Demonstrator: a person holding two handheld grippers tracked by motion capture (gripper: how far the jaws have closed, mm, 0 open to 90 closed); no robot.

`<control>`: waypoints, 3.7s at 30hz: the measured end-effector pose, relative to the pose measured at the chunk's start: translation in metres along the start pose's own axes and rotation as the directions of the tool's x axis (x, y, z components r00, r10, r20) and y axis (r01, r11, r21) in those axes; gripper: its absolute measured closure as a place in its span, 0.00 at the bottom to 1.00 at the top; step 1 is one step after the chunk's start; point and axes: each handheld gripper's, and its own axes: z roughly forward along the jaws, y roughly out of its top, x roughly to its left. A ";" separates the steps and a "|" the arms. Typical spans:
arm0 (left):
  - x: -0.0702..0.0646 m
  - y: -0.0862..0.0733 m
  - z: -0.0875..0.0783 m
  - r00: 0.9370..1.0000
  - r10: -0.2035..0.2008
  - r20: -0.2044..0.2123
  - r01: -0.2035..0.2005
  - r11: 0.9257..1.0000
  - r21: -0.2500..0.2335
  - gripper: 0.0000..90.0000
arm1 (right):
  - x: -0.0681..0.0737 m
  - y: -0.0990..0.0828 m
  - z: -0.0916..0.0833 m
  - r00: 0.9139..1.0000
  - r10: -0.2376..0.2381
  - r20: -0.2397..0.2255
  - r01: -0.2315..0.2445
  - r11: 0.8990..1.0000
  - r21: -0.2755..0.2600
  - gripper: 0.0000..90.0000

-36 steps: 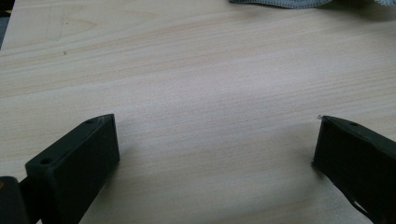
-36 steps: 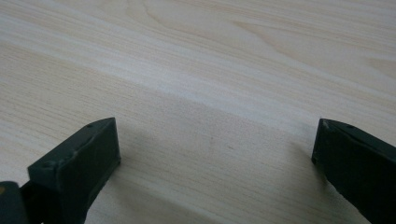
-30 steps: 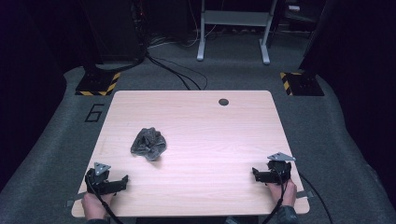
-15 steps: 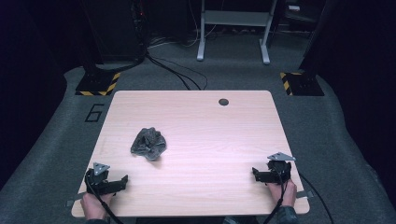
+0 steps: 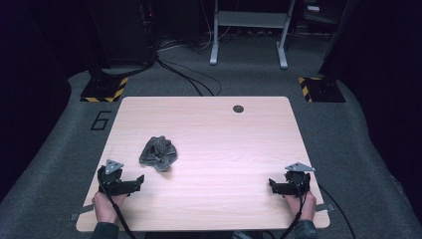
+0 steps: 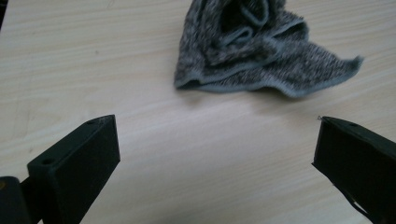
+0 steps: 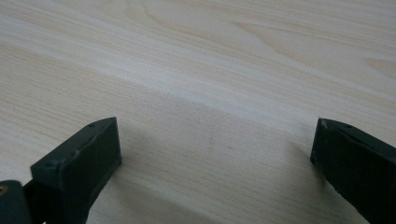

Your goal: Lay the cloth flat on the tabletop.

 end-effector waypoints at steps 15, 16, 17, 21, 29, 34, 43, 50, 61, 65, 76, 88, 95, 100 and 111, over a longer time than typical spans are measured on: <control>-0.016 0.046 0.041 0.997 0.043 0.064 -0.045 0.999 0.025 0.00 | 0.000 0.000 0.000 1.000 -0.004 0.000 0.004 1.000 0.002 0.02; -0.016 0.048 0.044 0.997 0.045 0.057 -0.047 0.999 0.025 0.00 | 0.000 0.000 0.000 1.000 -0.005 0.001 0.005 1.000 0.002 0.02; -0.016 0.050 0.046 0.997 0.045 0.059 -0.046 0.999 0.028 0.00 | 0.000 0.000 0.000 1.000 -0.005 0.001 0.005 1.000 0.002 0.02; -0.013 0.058 0.058 0.997 0.042 0.062 -0.045 0.998 0.040 0.00 | 0.000 0.000 0.000 1.000 -0.004 0.001 0.004 1.000 0.002 0.02; -0.008 0.062 0.083 0.997 0.028 0.066 -0.035 0.994 0.101 0.06 | 0.000 0.000 0.000 1.000 -0.004 0.003 0.004 1.000 0.001 0.02; -0.008 0.060 0.089 0.997 0.013 0.076 -0.021 0.994 0.103 0.19 | 0.000 0.000 0.000 1.000 -0.003 0.002 0.003 1.000 0.000 0.02; -0.011 0.055 0.090 0.999 0.041 0.028 -0.043 0.994 0.104 0.43 | -0.001 0.000 0.000 1.000 -0.003 0.003 0.003 1.000 -0.001 0.03; -0.011 0.051 0.091 0.999 0.042 -0.001 -0.042 0.994 0.104 0.58 | 0.000 0.000 -0.001 1.000 0.000 0.004 0.000 1.000 0.001 0.03; -0.014 0.047 0.088 0.999 0.037 -0.017 -0.036 0.998 0.046 0.83 | -0.001 0.000 -0.001 1.000 -0.001 0.003 0.001 1.000 0.000 0.03; -0.018 0.048 0.083 1.000 0.015 0.010 -0.015 1.000 0.017 0.84 | 0.000 0.000 -0.001 1.000 0.000 0.003 0.000 1.000 -0.001 0.03; -0.035 0.064 0.049 0.994 0.007 0.111 -0.001 0.999 -0.053 0.84 | -0.001 0.000 -0.001 1.000 -0.003 0.005 0.003 1.000 -0.003 0.04; -0.064 0.072 0.022 0.975 0.021 0.222 0.004 0.994 -0.111 0.84 | -0.001 0.000 -0.001 1.000 -0.002 0.005 0.002 1.000 -0.004 0.04; -0.086 0.078 0.008 0.957 0.063 0.282 -0.029 0.992 -0.122 0.84 | -0.001 0.000 -0.001 1.000 -0.002 0.005 0.002 1.000 -0.004 0.04; -0.101 0.079 0.004 0.947 0.083 0.310 -0.047 0.991 -0.122 0.83 | -0.001 0.000 -0.001 1.000 -0.002 0.005 0.002 1.000 -0.004 0.04; -0.134 0.081 -0.010 0.886 0.097 0.453 -0.040 0.990 -0.134 0.83 | -0.001 0.000 -0.001 1.000 0.001 0.006 -0.001 1.000 -0.004 0.04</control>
